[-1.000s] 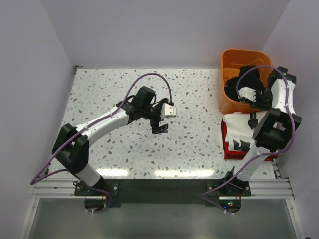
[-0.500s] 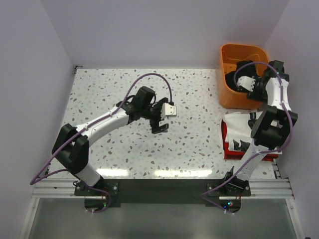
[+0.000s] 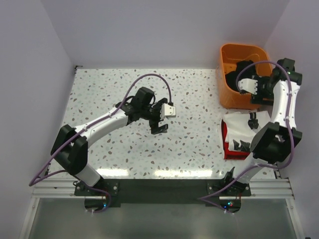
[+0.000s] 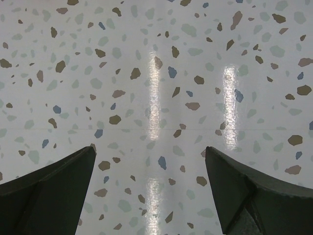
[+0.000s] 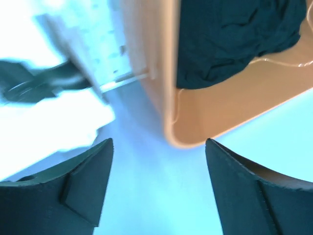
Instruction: Fold and stack the t-shirts
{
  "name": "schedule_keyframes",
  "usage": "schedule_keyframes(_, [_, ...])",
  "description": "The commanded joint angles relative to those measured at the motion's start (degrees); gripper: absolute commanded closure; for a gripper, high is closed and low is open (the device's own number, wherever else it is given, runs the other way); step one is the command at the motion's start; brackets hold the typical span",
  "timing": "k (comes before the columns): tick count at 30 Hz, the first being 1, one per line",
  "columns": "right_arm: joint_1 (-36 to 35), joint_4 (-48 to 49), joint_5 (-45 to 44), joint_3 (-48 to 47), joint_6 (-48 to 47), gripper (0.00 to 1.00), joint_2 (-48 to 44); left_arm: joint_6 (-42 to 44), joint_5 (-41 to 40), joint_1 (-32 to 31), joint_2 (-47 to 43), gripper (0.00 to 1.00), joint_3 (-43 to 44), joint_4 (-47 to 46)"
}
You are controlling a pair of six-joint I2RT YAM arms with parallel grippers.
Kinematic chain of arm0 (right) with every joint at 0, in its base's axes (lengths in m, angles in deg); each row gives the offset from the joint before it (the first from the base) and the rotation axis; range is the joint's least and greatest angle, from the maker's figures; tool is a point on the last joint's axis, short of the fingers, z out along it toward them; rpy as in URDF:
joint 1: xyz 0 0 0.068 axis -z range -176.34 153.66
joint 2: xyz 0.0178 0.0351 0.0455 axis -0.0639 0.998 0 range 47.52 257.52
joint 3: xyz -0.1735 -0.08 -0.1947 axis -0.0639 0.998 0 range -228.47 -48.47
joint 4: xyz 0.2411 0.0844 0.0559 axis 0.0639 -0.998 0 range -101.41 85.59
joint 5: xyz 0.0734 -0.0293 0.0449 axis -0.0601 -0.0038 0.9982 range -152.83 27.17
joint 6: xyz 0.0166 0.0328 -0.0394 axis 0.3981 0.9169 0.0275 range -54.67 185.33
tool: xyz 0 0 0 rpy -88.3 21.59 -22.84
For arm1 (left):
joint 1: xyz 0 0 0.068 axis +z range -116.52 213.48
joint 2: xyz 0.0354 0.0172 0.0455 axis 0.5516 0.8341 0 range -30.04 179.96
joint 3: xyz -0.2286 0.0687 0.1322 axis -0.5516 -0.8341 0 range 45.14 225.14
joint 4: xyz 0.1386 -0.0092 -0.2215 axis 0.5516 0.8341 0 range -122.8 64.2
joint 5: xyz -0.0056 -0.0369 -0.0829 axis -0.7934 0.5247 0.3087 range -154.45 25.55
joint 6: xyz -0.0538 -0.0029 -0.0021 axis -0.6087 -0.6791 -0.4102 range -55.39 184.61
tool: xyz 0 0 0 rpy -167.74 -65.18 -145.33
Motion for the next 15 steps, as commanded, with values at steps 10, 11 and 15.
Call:
schedule_keyframes(10, [1.4, -22.3, -6.1, 0.5, -19.4, 0.53, 2.0, 1.4, 1.4, 0.3, -3.6, 0.00, 0.1, 0.8])
schedule_keyframes(11, [1.4, -22.3, -6.7, 0.1, -19.6, 0.53, 3.6, 1.6, 1.4, 0.3, -3.5, 0.00, 0.2, 0.9])
schedule_keyframes(15, [1.4, -21.0, -8.9, -1.2, -20.4, 0.54, 6.7, 2.4, 1.5, 0.3, -2.8, 0.00, 1.1, 1.9])
